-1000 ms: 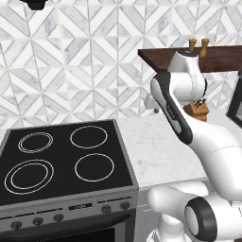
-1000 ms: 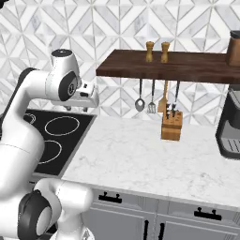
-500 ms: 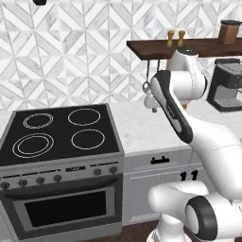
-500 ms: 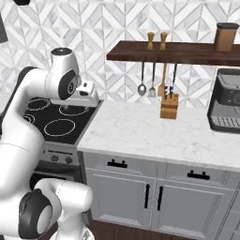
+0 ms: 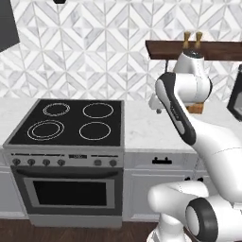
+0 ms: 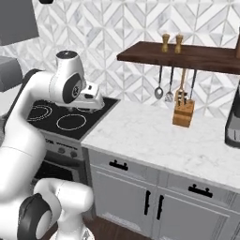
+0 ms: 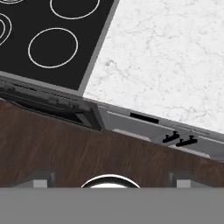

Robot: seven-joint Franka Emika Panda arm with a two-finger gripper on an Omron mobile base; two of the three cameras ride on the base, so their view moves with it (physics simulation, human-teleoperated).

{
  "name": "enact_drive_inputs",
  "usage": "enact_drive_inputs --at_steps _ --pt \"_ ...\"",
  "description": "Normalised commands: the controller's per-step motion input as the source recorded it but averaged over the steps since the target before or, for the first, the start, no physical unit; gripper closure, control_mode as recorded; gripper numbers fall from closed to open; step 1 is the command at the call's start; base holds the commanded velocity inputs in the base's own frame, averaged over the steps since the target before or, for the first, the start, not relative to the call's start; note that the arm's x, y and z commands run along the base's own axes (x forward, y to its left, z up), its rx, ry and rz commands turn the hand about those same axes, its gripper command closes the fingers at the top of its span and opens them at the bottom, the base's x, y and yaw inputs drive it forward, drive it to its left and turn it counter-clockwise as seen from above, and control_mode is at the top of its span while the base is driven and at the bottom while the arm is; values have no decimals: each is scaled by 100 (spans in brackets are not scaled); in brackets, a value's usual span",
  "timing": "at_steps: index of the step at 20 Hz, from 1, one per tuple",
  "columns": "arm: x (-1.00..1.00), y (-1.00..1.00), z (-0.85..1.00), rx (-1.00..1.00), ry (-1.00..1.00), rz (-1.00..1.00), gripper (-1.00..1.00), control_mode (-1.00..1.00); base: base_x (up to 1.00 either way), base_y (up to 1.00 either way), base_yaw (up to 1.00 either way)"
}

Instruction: Take a straw from the drawer in front and place it inside the glass cup on the dining counter.

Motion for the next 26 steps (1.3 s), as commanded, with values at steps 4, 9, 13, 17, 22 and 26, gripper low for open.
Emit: enact_drive_inputs --at_steps 4,9,13,17,22,26 --pt "0 0 0 0 0 0 -100 100 -1 -60 51" --pt "0 0 0 0 0 0 -100 100 -15 -70 43" --pt "0 0 0 0 0 0 -100 100 -19 -83 29" --pt "0 0 0 0 0 0 -100 100 -2 -75 27" --pt "0 0 0 0 0 0 -100 100 7 -64 36" --pt "0 0 0 0 0 0 -100 100 10 -59 44"
